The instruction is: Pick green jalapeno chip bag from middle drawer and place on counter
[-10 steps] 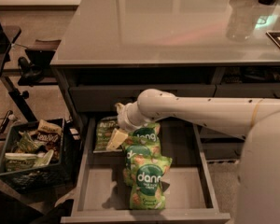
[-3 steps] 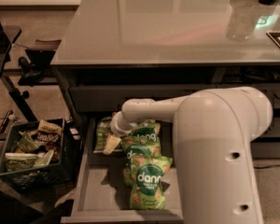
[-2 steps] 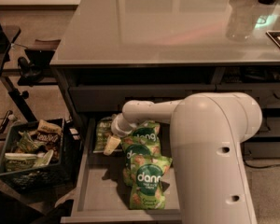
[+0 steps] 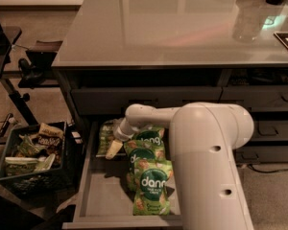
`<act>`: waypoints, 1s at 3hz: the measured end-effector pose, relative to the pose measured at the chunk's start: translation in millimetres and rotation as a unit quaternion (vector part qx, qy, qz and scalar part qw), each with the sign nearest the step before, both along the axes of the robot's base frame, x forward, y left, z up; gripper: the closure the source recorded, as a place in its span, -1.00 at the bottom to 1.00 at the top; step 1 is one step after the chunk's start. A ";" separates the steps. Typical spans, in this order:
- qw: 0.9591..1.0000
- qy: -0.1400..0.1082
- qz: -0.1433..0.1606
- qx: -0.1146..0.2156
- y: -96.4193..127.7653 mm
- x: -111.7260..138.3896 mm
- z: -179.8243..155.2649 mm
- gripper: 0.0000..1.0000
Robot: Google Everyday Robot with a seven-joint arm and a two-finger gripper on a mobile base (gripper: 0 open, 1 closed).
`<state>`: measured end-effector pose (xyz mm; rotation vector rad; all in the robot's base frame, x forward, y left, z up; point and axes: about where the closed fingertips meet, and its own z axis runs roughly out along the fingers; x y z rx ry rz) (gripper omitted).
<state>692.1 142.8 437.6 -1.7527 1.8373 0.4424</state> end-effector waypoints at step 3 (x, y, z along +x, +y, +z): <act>1.000 0.015 -0.008 -0.012 12.6 16.5 -40.9 -1.00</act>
Offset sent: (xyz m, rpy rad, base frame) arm 0.0240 0.0121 -0.0427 -0.0206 0.0289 -0.0202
